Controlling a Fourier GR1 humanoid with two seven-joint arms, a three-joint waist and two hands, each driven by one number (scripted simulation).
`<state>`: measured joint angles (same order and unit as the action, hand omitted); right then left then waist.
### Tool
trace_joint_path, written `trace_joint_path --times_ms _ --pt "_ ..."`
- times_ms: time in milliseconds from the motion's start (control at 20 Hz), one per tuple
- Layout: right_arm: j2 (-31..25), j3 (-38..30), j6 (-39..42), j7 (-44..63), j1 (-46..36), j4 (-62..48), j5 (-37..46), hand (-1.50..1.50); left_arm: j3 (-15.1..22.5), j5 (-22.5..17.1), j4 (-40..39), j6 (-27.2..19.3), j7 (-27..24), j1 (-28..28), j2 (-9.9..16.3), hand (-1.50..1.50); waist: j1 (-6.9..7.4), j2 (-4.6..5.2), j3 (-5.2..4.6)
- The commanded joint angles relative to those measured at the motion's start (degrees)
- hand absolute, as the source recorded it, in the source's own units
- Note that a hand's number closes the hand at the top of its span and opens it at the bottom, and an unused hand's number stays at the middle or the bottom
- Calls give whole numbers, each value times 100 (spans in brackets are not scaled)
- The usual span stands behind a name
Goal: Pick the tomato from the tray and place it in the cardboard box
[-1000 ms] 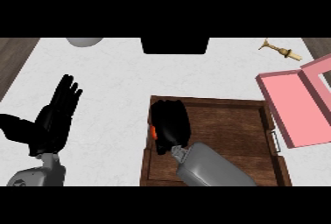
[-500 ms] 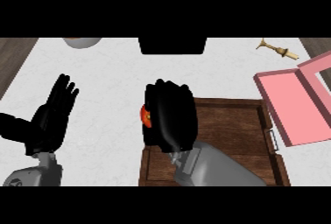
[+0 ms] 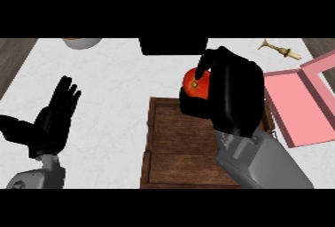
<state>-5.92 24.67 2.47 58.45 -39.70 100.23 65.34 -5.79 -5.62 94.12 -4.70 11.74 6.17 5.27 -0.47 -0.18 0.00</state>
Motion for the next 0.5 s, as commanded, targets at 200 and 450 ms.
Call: trace_joint_path --times_ms 200,450 --pt "-671 -1320 176 -513 431 -23 -412 150 64 29 461 -2 305 -153 68 0 55 15 2" --pt "-1209 -1957 -45 -1141 215 -831 -357 150 -29 -120 260 153 333 82 164 0 80 28 0"
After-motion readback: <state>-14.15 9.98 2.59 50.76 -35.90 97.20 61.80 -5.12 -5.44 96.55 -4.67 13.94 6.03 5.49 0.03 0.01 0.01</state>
